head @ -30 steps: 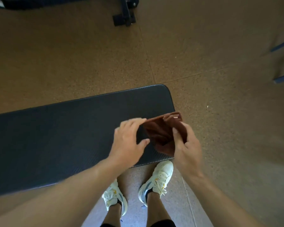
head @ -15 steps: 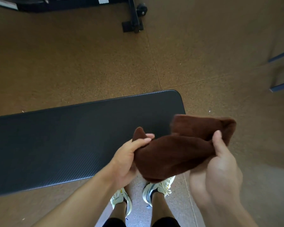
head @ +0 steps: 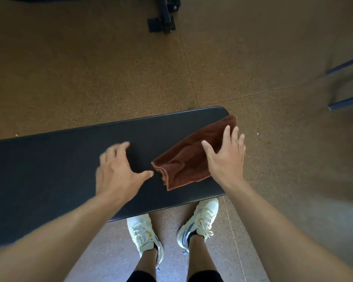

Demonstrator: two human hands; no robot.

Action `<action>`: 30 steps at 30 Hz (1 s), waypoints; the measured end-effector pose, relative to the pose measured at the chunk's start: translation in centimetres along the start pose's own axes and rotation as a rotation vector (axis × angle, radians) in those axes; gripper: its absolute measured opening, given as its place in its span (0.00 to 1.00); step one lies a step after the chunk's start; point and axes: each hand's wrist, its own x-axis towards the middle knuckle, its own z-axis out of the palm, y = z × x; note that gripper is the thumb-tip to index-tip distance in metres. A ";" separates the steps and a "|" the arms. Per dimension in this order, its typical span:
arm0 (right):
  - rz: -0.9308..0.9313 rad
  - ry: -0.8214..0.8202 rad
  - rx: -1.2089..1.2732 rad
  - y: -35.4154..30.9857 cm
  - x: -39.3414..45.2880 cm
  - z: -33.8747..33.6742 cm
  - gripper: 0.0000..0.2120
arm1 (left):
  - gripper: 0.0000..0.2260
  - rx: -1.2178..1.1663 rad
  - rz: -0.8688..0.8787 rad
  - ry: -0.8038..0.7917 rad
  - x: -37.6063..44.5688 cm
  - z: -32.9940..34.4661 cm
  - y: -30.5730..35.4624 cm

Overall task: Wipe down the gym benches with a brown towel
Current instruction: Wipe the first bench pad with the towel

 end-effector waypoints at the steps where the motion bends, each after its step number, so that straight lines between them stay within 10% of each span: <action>1: 0.000 -0.001 -0.018 0.0 0.6 0.7 0.42 | 0.56 0.142 0.040 -0.051 0.7 -0.5 -0.5; 8: 0.114 0.214 -0.126 -4.5 0.4 7.1 0.41 | 0.74 0.460 0.086 -0.196 1.9 0.1 -2.1; 14: -0.546 0.059 -0.300 -8.4 -3.2 12.1 0.33 | 0.56 0.477 0.134 -0.109 1.8 0.2 -2.7; 17: -0.707 0.077 -0.347 -5.3 -0.8 10.1 0.27 | 0.64 0.491 0.101 -0.174 1.6 0.0 -2.1; 24: -0.070 0.260 -0.112 4.8 1.5 3.4 0.27 | 0.74 0.490 0.031 -0.190 1.7 0.4 -1.4; 30: 0.084 0.383 -0.021 -0.9 0.6 6.9 0.26 | 0.75 0.485 0.026 -0.176 2.2 0.7 -2.0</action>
